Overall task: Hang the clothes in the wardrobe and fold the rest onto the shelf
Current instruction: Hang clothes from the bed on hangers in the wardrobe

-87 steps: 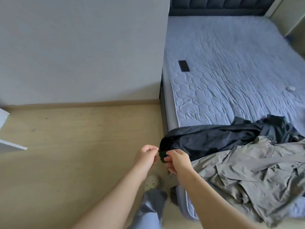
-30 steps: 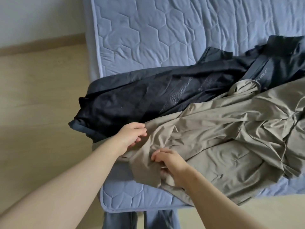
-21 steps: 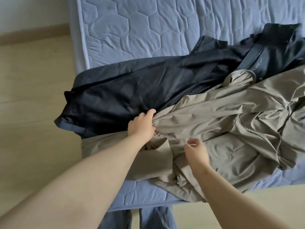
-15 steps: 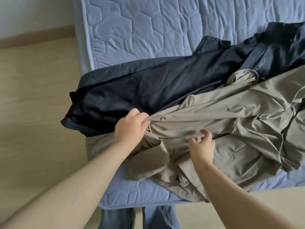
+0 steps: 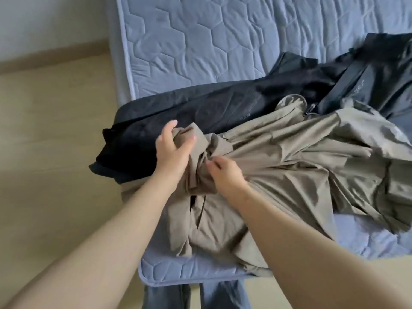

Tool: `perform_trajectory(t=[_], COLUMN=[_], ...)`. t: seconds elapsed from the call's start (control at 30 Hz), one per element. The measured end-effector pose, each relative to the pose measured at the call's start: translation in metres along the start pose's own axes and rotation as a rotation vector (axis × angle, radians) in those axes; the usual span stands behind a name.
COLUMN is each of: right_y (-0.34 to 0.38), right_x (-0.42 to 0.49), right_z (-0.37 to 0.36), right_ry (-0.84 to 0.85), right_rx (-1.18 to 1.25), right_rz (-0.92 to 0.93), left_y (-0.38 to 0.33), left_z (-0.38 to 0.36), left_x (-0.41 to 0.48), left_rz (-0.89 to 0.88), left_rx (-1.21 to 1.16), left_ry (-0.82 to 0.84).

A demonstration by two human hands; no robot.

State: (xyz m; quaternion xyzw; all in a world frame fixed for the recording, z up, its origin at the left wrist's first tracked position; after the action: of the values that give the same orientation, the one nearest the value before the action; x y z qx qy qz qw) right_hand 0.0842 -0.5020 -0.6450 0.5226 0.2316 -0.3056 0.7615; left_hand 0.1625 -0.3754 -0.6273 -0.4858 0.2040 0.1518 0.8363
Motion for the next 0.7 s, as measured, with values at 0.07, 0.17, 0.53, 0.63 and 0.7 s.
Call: perform_trajectory(t=[0.07, 0.17, 0.53, 0.63, 0.7], right_y=[-0.001, -0.024, -0.051, -0.03, -0.028], right_x=[-0.017, -0.026, 0.015, 0.006, -0.003], right_z=[-0.029, -0.005, 0.061, 0.015, -0.007], right_ry=[0.234, 0.054, -0.255, -0.159, -0.084], right_rx=[0.065, 0.131, -0.251, 0.041, 0.127], right_rz=[0.001, -0.037, -0.198, -0.101, -0.107], left_y=[0.011, 0.031, 0.033, 0.033, 0.047], left_z=[-0.02, -0.008, 0.046, -0.01, -0.027], left_x=[0.003, 0.003, -0.011, -0.03, -0.039], left_rz=[0.018, 0.048, -0.049, -0.266, -0.291], left_rx=[0.334, 0.587, 0.473, 0.877, 1.072], left_ry=[0.137, 0.12, -0.135, 0.255, 0.401])
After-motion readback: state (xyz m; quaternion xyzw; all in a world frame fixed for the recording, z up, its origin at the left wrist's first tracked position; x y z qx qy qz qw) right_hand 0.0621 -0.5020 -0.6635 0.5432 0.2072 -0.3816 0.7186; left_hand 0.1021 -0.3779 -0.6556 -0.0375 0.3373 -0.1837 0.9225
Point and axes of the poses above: each hand's wrist, its own x-axis towards the middle knuckle, its own z-axis out of the back of the hand, y = z × x, the point moved 7 cm from there along x, towards the middle knuckle, and after that the axes turned 1 degree about -y, right-handed, at the moved point
